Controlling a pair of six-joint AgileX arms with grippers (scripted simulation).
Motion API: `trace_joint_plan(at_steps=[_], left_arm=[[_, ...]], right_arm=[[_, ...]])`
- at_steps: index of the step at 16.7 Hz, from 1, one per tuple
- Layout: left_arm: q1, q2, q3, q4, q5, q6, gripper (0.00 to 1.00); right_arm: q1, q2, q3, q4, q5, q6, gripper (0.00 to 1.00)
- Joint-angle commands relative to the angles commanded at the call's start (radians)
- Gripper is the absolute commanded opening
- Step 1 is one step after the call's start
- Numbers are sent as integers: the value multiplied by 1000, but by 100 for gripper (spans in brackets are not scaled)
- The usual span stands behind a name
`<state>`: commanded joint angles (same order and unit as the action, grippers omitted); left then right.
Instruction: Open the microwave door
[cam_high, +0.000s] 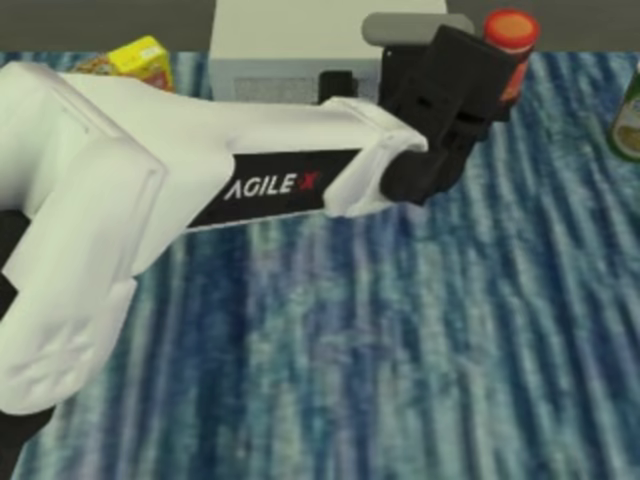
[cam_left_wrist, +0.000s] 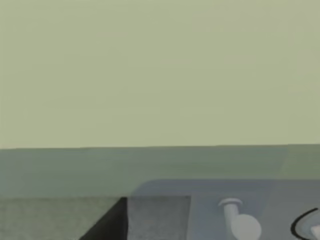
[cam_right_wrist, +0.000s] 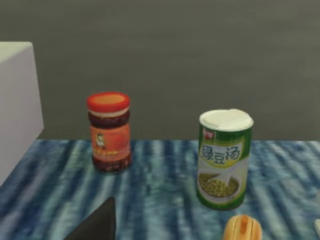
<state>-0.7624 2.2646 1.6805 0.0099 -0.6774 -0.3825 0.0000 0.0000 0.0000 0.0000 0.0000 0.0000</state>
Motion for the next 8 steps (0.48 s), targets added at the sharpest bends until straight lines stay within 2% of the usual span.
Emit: trace_joint_plan(at_steps=[8], left_arm=[[0, 0, 0, 0, 0, 0, 25]], right_arm=[[0, 0, 0, 0, 0, 0, 100]])
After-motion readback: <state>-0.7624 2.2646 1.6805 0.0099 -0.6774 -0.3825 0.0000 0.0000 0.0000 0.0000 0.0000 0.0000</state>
